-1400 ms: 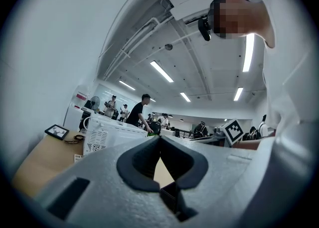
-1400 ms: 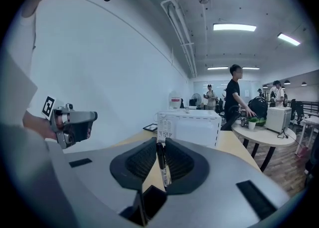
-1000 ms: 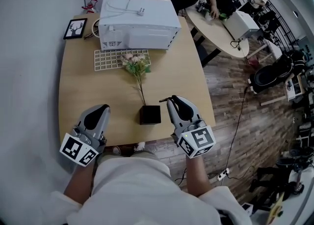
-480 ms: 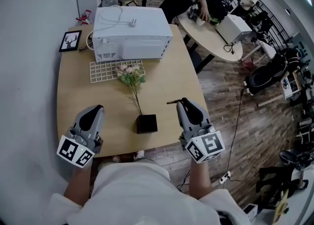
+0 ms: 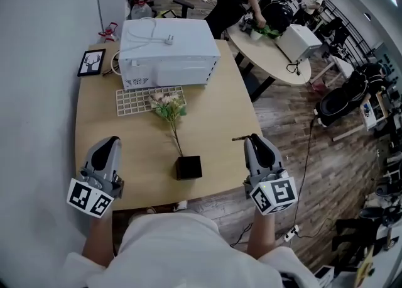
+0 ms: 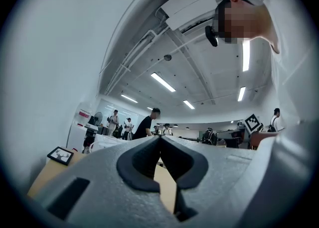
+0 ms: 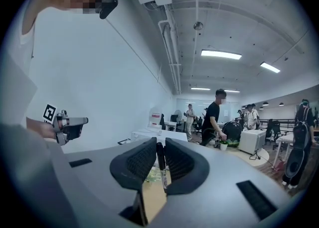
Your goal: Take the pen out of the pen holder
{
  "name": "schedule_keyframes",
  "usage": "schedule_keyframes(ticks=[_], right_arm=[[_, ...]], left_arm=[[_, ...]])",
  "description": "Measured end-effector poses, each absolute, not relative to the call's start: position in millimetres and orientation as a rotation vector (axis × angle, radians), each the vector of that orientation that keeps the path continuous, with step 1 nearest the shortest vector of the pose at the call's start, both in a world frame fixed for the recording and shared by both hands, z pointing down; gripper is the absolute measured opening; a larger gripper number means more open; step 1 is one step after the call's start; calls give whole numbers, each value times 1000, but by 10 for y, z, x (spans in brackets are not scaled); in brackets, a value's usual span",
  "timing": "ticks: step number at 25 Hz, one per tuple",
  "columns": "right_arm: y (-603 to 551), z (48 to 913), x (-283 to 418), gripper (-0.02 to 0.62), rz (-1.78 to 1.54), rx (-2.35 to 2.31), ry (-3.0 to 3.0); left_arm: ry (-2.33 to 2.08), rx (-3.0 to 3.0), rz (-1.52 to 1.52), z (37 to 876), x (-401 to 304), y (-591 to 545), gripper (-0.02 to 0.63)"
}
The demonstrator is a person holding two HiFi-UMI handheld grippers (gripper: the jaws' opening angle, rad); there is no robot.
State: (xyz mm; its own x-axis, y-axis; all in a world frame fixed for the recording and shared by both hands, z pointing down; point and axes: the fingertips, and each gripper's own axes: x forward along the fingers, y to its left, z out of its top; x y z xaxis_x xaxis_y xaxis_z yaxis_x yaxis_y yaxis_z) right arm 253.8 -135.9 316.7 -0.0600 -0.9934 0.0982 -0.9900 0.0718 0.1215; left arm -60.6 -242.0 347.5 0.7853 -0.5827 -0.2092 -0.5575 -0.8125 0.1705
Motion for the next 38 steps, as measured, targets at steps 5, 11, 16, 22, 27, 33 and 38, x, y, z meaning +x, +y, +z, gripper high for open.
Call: schedule_keyframes(ticks=[5, 11, 16, 22, 27, 33, 38], right_arm=[[-1239, 3132, 2730, 57, -35, 2088, -2139], [-1114, 3149, 2812, 57, -22, 2114, -2109], [-1073, 3184, 2848, 57, 0, 2132, -2102], [-1081, 3217, 2873, 57, 4, 2132, -2105], [-1154, 3251, 2815, 57, -7, 2107, -2119], [-1227, 3210, 2739, 57, -28, 2085, -2144], [-1265, 3210, 2681, 57, -46, 2063, -2158]], left_arm=[[-1010, 2862, -364, 3479, -761, -2441, 12], [-1094, 2833, -323, 3527, -940, -2394, 12], [-1158, 2863, -310, 3457, -1032, -2345, 12], [-1151, 2870, -293, 3456, -991, -2305, 12], [-1170, 2862, -277, 3495, -1012, -2269, 12], [-1202, 2853, -285, 3467, -1091, -2245, 12], [-1211, 2849, -290, 3469, -1111, -2207, 12]])
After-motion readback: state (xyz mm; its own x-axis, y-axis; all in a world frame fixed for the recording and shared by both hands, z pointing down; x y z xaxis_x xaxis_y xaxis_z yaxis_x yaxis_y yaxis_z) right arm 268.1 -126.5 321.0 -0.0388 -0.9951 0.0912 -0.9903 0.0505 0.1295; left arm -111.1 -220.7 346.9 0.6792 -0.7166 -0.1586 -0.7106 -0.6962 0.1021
